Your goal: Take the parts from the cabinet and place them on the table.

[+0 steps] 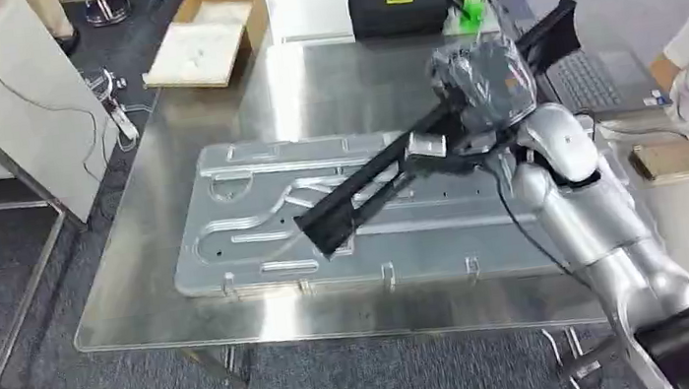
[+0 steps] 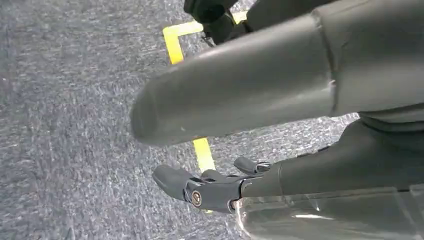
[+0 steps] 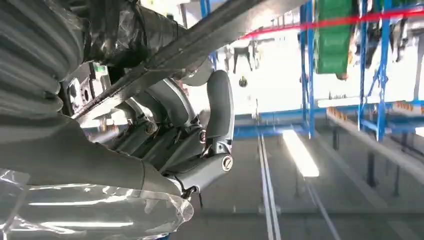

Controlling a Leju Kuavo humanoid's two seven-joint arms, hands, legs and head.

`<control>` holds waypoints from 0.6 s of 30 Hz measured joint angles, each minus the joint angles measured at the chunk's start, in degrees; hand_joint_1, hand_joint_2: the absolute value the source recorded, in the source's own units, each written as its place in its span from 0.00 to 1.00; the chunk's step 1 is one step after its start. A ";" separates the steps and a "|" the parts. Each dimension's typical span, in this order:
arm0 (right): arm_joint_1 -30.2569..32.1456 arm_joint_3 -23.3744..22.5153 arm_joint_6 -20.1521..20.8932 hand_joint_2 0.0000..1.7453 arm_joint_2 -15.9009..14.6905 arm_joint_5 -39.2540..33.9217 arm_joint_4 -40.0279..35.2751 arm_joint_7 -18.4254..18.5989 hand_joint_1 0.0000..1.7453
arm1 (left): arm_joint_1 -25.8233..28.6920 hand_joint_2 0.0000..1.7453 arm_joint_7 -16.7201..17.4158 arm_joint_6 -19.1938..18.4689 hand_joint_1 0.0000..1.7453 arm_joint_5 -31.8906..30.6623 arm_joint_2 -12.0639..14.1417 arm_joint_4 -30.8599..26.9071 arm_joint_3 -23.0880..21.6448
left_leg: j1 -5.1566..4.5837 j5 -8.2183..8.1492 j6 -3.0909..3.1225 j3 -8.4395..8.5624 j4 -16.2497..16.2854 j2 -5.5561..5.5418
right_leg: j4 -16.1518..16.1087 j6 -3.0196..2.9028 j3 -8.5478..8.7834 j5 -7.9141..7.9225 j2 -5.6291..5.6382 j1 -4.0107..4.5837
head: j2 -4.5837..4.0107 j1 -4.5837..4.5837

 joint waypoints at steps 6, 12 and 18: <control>-4.02 0.00 2.16 1.00 -1.18 -1.18 1.88 -0.52 1.00 | -0.13 0.00 -0.72 3.30 0.00 -1.00 -0.11 0.00 -0.11 | 0.31 0.44 2.13 0.90 -1.32 0.01 | 10.99 1.52 -5.32 -5.89 -0.13 -0.39 | 0.00 -0.02; -4.16 0.02 2.05 1.00 -1.90 -1.40 2.18 -0.70 1.00 | 0.05 0.00 -0.79 4.72 0.00 -1.46 -0.37 0.00 -0.20 | 0.28 -0.78 1.69 1.31 -0.29 -0.06 | 2.24 1.27 -3.02 2.62 -0.21 -0.43 | 0.00 0.00; -4.29 0.04 2.05 1.00 -2.05 -1.44 2.16 -0.72 1.00 | -0.04 0.00 -0.87 2.63 0.00 -1.01 -0.46 0.00 -0.22 | -0.04 -1.68 -0.10 1.09 0.07 0.01 | -0.29 -0.46 -1.80 1.91 -0.08 -0.39 | 0.00 -0.03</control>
